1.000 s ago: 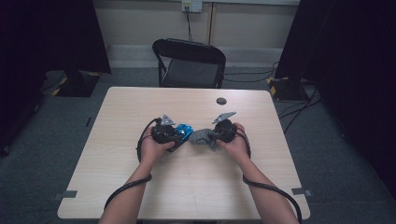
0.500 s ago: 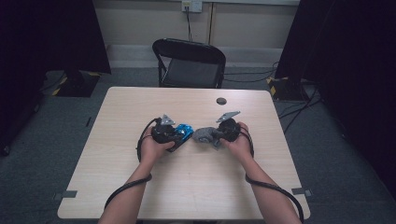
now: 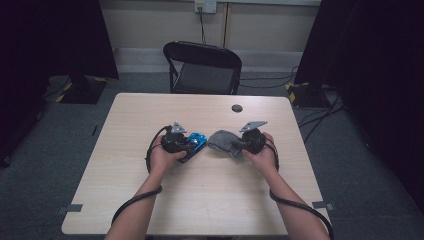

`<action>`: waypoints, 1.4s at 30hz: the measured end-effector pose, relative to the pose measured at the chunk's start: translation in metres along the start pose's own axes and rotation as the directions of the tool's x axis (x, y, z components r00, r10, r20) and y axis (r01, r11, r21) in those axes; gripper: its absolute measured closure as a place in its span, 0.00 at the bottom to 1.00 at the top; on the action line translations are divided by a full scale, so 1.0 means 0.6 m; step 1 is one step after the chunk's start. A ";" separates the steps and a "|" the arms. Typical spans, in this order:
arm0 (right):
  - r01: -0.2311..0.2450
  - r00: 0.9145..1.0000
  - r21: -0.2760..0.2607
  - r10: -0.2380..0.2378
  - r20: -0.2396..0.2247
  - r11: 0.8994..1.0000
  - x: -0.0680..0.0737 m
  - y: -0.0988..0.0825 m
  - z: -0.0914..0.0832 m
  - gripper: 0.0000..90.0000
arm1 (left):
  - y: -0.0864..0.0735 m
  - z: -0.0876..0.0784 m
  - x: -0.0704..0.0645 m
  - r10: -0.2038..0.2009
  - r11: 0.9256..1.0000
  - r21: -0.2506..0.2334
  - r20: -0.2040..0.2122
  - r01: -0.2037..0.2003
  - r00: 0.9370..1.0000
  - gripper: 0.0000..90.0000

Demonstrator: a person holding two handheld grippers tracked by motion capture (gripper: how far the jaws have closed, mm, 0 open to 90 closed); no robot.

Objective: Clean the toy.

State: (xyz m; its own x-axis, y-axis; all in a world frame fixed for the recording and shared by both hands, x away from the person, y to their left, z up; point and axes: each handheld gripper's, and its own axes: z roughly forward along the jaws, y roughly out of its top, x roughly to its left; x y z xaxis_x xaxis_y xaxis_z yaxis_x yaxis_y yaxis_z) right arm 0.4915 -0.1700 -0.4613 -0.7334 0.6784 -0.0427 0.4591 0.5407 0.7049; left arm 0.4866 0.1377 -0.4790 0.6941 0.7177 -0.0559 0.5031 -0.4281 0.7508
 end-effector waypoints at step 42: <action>0.215 0.931 -0.097 -0.234 -0.279 0.972 0.139 -0.044 -0.036 0.51 | -0.020 -0.058 -0.121 0.204 0.979 -0.050 0.285 -0.198 0.936 0.46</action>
State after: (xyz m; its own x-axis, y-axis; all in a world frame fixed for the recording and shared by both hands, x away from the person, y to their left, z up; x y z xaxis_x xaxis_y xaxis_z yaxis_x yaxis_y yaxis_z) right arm 0.4075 -0.1386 -0.4684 -0.9304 0.3666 -0.0069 0.2398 0.6226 0.7448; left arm 0.4124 0.1097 -0.4609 0.8997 0.4277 -0.0867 0.3289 -0.5338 0.7790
